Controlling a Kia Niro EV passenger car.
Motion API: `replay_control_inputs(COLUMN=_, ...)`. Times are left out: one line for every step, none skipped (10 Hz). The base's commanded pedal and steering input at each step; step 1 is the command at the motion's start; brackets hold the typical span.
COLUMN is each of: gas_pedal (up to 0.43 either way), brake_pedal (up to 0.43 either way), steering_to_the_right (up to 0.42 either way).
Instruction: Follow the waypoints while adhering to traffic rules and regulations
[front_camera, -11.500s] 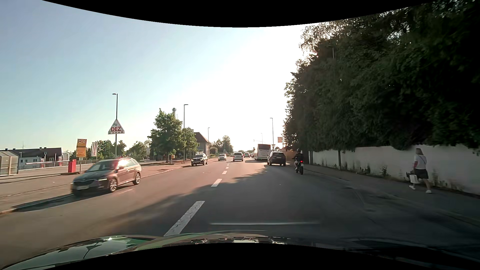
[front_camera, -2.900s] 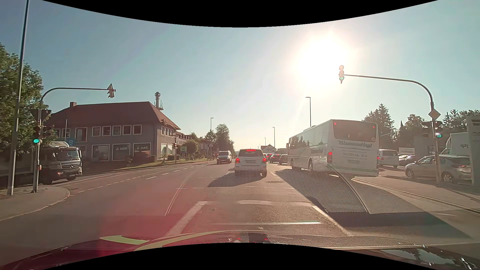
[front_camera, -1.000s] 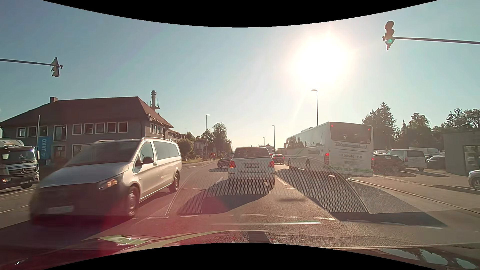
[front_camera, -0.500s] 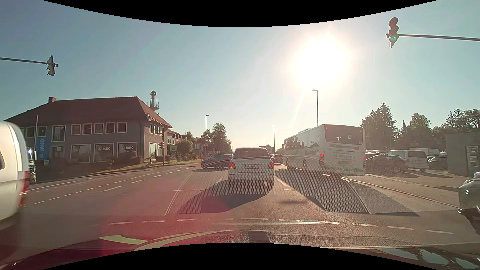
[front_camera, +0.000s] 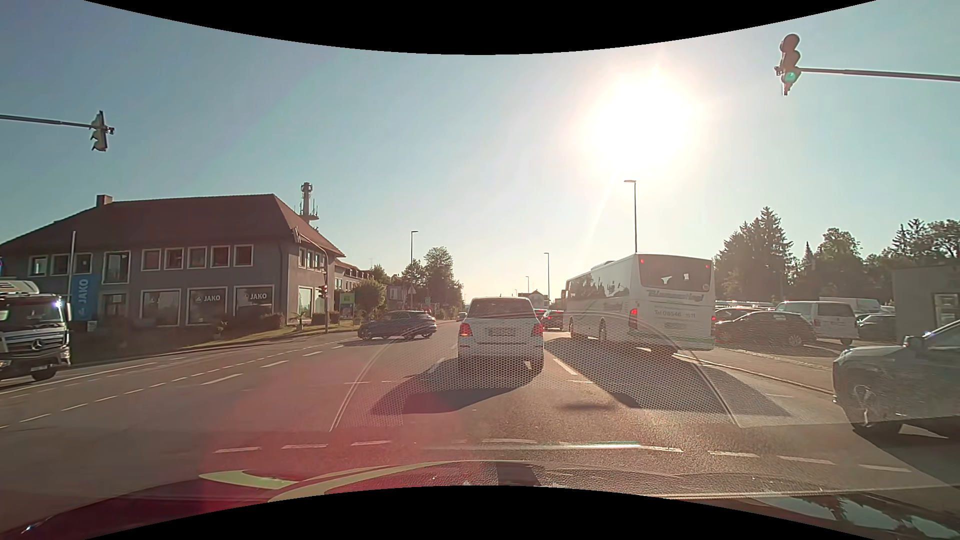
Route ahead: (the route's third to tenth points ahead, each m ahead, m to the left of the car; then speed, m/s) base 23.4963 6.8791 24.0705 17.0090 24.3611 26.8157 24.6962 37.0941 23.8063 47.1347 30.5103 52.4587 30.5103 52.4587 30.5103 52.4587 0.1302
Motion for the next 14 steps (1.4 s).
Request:
replay_control_inputs(gas_pedal=0.39, brake_pedal=0.0, steering_to_the_right=0.018)
replay_control_inputs(gas_pedal=0.461, brake_pedal=0.0, steering_to_the_right=0.025)
replay_control_inputs(gas_pedal=0.469, brake_pedal=0.0, steering_to_the_right=0.027)
replay_control_inputs(gas_pedal=0.469, brake_pedal=0.0, steering_to_the_right=0.028)
replay_control_inputs(gas_pedal=0.48, brake_pedal=0.0, steering_to_the_right=0.028)
replay_control_inputs(gas_pedal=0.5, brake_pedal=0.0, steering_to_the_right=0.028)
replay_control_inputs(gas_pedal=0.512, brake_pedal=0.0, steering_to_the_right=0.028)
replay_control_inputs(gas_pedal=0.539, brake_pedal=0.0, steering_to_the_right=0.028)
replay_control_inputs(gas_pedal=0.539, brake_pedal=0.0, steering_to_the_right=0.028)
replay_control_inputs(gas_pedal=0.559, brake_pedal=0.0, steering_to_the_right=0.028)
replay_control_inputs(gas_pedal=0.571, brake_pedal=0.0, steering_to_the_right=0.027)
replay_control_inputs(gas_pedal=0.551, brake_pedal=0.0, steering_to_the_right=0.026)
replay_control_inputs(gas_pedal=0.177, brake_pedal=0.0, steering_to_the_right=0.025)
replay_control_inputs(gas_pedal=0.13, brake_pedal=0.0, steering_to_the_right=0.023)
